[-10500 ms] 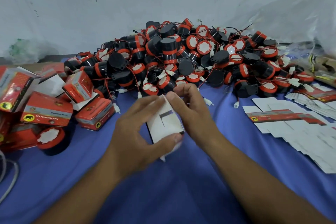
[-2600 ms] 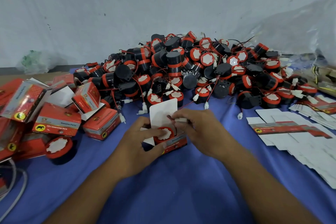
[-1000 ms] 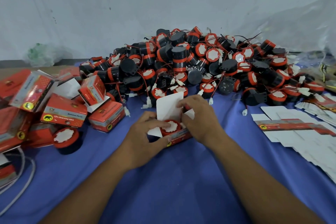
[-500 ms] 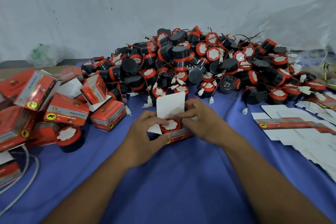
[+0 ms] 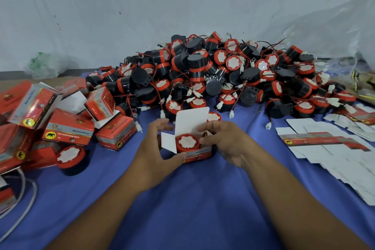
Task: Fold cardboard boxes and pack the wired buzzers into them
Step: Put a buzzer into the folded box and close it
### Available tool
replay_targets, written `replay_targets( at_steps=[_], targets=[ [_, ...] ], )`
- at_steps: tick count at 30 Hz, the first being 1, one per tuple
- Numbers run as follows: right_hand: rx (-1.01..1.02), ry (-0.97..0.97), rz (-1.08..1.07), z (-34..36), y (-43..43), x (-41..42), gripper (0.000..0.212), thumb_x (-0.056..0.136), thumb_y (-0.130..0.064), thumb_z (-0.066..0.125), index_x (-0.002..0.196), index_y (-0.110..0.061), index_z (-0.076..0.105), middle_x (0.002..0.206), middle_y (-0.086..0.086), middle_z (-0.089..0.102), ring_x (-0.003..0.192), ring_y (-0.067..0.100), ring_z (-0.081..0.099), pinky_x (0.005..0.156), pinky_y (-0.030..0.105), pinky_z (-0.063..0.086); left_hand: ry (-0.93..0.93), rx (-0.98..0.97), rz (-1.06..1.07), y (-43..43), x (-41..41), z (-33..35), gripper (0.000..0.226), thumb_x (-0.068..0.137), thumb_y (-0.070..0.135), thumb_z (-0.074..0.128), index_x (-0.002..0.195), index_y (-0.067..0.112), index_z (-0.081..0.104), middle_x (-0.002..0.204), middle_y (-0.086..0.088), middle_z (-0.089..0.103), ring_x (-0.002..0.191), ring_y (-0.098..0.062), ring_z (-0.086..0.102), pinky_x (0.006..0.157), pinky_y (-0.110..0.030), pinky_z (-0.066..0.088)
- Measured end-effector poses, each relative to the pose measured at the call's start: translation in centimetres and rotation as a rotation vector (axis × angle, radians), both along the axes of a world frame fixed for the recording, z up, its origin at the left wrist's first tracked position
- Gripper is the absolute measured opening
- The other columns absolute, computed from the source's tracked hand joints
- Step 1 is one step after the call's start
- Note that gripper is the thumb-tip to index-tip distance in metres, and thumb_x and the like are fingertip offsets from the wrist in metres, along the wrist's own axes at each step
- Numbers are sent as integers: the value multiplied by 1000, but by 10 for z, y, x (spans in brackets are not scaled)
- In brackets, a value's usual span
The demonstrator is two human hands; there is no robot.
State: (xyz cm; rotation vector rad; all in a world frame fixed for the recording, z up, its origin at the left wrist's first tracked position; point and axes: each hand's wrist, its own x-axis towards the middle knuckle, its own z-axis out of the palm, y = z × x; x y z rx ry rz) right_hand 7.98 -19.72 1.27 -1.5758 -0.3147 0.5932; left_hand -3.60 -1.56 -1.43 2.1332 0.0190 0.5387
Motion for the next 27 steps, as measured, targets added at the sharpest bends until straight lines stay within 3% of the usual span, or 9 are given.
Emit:
replay_targets(
  at_steps=[3,6,8,12,14,17,20,24,27],
  targets=[
    [4,48,-80,0,2,1,35,77,17,71,97,-11,63,106,13,70,105,33,66,89,42,58,-3,-109,-18,1,2,-2,89,65,39,85,138,25,36,122,41,47,115,2,56,92,-29,52],
    [-3,5,-131,0,3,3,43,73,16,77,94,-16,59,88,7,75,98,31,68,88,46,58,22,-232,-42,2,3,-6,84,67,41,90,129,43,34,119,19,67,110,-6,65,92,-28,52],
    [-12,3,-155,0,3,3,46,71,13,81,98,-16,56,93,10,74,97,31,70,87,49,59,35,-255,-50,3,3,-6,75,68,39,86,124,42,36,118,17,69,111,-7,66,96,-34,52],
    [-29,-65,-135,2,-1,2,31,73,5,83,82,-20,66,68,-6,74,65,11,70,47,23,53,6,-185,-79,-2,0,-1,63,73,39,78,126,38,43,128,16,63,119,-10,61,99,-43,51],
    [-50,-94,-157,1,1,-1,25,74,1,84,80,-19,70,70,-6,74,65,12,68,45,23,51,-21,-81,-86,-5,-2,2,63,78,41,73,135,35,46,130,25,57,122,-5,56,98,-40,52],
    [-152,-289,-277,-6,7,-4,25,74,-9,83,80,-23,63,78,-5,71,76,14,67,66,35,59,-29,-21,-74,-6,-1,2,67,80,41,70,142,27,49,135,22,56,125,-4,54,99,-39,52],
    [-309,-665,-289,-11,12,-8,35,79,-14,75,66,-22,44,63,-8,50,58,6,43,54,18,38,-46,-18,-33,-6,-2,2,70,78,42,70,143,24,50,135,16,57,124,-4,55,100,-39,51],
    [-270,-852,-156,-16,13,-9,42,86,-21,72,64,-25,38,64,-8,43,61,5,42,56,15,34,-97,53,64,-1,-3,2,60,76,45,68,132,22,61,133,18,52,123,13,46,103,-18,44],
    [-200,-810,-69,-13,12,-9,36,89,-51,63,66,-30,44,76,-8,47,69,3,44,62,14,35,-108,154,67,4,0,3,48,79,36,67,122,17,68,128,15,53,114,24,43,90,1,37]
  ],
)
